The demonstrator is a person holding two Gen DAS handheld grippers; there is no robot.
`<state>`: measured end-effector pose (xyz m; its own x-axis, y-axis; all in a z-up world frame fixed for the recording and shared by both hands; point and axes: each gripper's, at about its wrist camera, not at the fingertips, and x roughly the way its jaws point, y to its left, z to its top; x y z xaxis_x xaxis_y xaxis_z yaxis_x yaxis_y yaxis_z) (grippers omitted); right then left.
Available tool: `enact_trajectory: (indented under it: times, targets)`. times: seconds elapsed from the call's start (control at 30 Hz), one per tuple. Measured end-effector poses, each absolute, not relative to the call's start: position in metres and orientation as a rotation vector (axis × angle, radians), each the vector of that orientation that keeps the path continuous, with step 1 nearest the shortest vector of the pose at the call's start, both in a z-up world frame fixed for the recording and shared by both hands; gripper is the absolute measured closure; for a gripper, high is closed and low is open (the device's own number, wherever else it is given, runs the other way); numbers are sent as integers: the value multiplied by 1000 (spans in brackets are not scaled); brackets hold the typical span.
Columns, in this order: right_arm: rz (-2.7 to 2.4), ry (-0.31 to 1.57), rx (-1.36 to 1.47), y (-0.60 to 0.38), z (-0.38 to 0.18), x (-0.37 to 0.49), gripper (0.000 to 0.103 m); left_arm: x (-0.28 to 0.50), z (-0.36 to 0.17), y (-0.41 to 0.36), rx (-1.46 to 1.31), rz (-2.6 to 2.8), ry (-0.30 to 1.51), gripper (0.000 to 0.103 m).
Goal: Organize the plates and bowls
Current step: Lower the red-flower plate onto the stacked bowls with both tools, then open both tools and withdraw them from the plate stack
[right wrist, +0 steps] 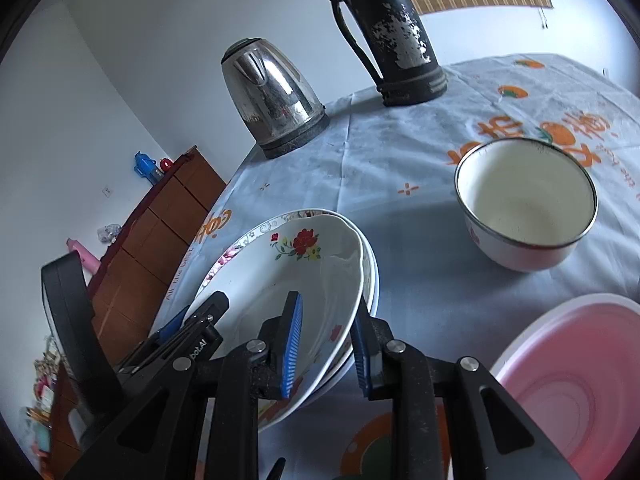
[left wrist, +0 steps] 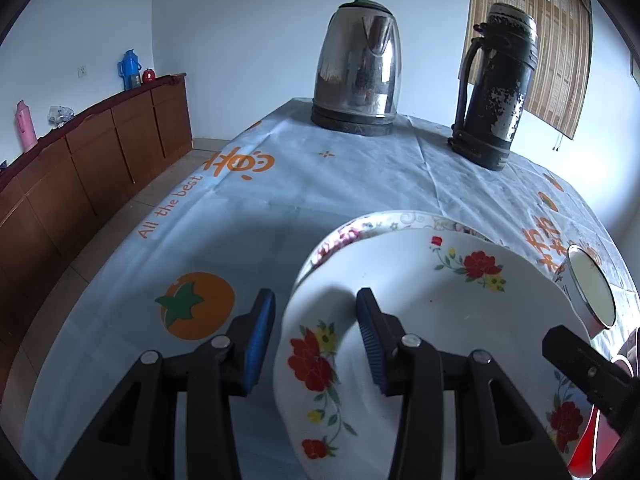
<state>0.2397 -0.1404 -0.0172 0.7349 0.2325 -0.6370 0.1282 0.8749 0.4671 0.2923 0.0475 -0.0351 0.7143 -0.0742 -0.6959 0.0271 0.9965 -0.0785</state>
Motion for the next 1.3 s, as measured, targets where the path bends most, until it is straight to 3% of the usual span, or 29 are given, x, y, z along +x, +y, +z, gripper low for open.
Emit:
enact_trajectory:
  times: [0.2,0.33,0.57,0.63,0.67,0.83,0.93,1.2,1.3]
  targets:
    - [37,764,530,-144,-13,236,75,293,-35,47,-67,-55,777,59]
    - [24,722,518,-144,-6,230,53,296,-39,52,-104,-59,799,59]
    - [-39,668,445,-142,-4,224,52,294,-38,50,-96,-50,792,60]
    - [-60,646,423,-142,-6,221,47,292,-36,52,-102,-41,776,60]
    - [-73,635,404,-141,-6,220,43,289,-34,51,-100,-38,760,58]
    - [-107,564,304,-133,-5,214,41,273,-22,49,-61,-16,656,38]
    - [-117,525,286,-131,-4,208,32,269,-17,50,-44,-5,613,33]
    - [-153,457,189,-124,0,193,31,256,-9,57,-65,38,533,23]
    - [-187,412,151,-123,3,185,30,250,-8,59,-71,49,524,14]
